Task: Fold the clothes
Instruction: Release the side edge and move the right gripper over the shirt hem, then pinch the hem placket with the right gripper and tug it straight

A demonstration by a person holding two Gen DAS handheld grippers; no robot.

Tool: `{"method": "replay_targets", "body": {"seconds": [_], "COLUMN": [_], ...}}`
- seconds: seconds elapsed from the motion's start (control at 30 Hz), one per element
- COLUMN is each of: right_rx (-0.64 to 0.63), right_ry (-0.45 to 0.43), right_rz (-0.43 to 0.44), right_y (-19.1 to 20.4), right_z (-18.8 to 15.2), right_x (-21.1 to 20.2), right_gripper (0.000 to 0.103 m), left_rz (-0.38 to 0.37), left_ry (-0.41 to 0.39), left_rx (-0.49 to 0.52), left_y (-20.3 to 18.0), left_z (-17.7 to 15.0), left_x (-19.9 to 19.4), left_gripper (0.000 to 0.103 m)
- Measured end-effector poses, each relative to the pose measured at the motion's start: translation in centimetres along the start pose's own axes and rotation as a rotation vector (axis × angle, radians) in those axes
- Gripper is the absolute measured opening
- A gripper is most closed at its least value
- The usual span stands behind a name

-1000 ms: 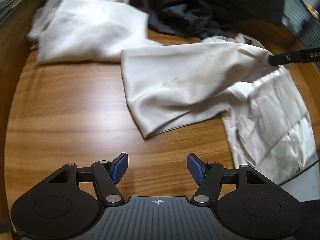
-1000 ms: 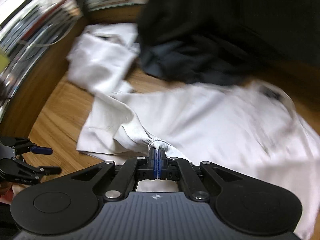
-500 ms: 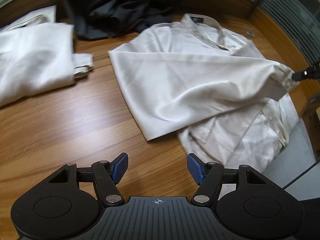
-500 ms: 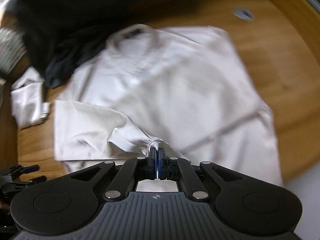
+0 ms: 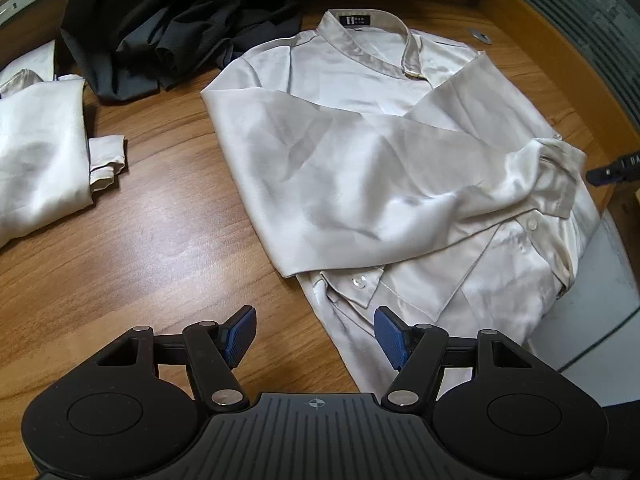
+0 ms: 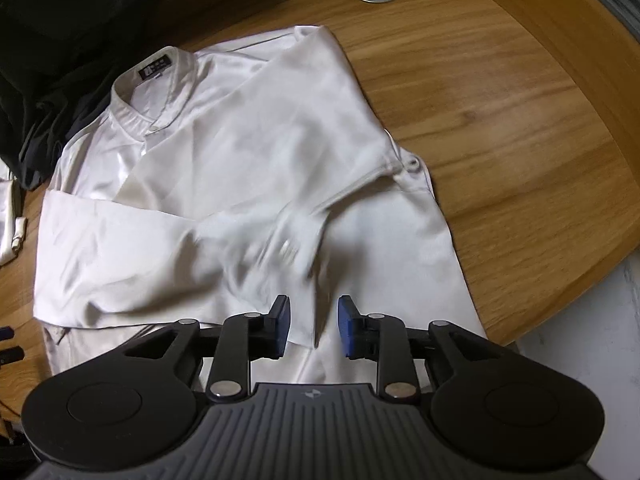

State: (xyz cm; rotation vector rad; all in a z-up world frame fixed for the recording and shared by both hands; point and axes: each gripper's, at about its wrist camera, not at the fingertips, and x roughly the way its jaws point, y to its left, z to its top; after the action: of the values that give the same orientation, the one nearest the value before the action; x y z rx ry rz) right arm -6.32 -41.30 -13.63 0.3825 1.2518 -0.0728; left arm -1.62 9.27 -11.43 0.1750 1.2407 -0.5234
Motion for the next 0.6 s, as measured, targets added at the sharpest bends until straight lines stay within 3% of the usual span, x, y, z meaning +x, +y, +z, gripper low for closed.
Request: {"method": "replay_targets", "body": {"seconds": [0.17,0.3,0.4,0.6], "right_rx": [0.032,-0.121,-0.25,-0.444], "right_ry": [-0.01,-0.024,-0.025,-0.013], "right_rz": [0.057,0.082,0.079,0.013], "right_y": [-0.2,3.0,5.5,8.8], "right_z": [-2.2,-5.4,-7.8,-11.8], "right_x": [1.8,1.6,1.4,2.0], "right_gripper": [0.034,0.033,0.022,0.022], "left_rz": [0.019,0.022,0.006,-0.013], "left_ry": [0.019,0.01,0.012,0.046], "left_rx": [-0.012,0.009,0.019,0.087], "left_y": [-1.3,-2.7,-3.4,-4.6], "left_z": [-0.1,0.1,0.5,1.2], "left_x": [0.2,0.3,0.6,1.7], "left_gripper": [0.068,0.068,0.068,0.068]}}
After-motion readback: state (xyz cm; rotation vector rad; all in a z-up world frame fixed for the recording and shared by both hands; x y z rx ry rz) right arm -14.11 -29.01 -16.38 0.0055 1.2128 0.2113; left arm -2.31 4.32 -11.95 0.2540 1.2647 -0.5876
